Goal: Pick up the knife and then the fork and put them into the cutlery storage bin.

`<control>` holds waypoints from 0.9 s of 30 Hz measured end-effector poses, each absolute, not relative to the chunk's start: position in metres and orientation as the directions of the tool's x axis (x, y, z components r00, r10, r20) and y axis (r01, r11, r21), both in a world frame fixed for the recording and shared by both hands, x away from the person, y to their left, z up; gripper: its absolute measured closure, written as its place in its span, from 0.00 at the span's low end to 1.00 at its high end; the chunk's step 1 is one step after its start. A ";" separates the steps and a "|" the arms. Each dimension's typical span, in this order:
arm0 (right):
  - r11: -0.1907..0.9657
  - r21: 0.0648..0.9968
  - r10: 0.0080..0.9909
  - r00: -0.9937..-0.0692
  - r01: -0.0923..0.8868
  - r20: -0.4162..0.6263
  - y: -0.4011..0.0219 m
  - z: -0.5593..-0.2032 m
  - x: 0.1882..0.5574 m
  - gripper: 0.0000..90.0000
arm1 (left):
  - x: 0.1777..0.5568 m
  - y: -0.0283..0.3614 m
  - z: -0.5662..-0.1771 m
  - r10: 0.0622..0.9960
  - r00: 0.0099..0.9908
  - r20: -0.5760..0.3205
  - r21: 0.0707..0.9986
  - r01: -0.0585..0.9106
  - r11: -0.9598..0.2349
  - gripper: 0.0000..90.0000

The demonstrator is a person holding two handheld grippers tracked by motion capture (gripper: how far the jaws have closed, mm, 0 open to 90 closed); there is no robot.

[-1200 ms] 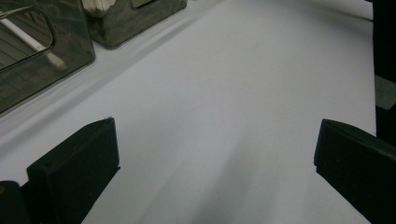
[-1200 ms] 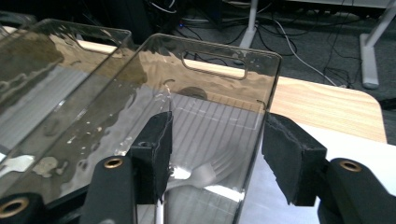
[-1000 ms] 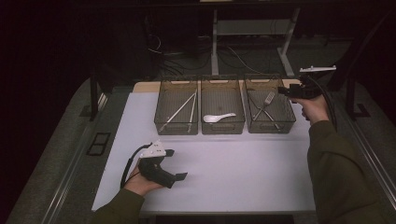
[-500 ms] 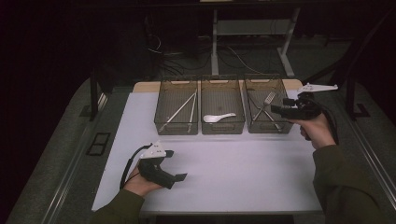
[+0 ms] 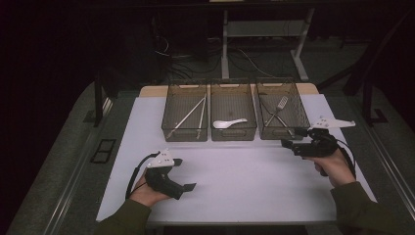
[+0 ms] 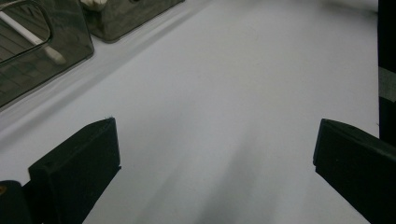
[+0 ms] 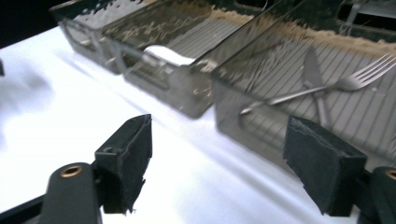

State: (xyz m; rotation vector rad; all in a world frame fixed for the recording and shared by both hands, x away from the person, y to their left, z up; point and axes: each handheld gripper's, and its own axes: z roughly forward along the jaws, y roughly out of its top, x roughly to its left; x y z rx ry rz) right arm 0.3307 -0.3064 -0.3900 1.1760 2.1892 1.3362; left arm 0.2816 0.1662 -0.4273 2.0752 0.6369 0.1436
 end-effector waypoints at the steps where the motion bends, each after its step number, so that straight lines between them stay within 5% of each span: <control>1: 0.227 0.846 0.777 -0.613 0.482 0.140 -0.305 -0.392 0.326 0.25 | 0.281 0.166 -0.427 0.492 0.859 -0.141 0.815 0.383 -0.435 0.00; 27: 0.271 0.830 0.752 -0.646 0.487 0.133 -0.298 -0.434 0.260 0.18 | 0.279 0.169 -0.424 0.489 0.861 -0.137 0.827 0.371 -0.421 0.00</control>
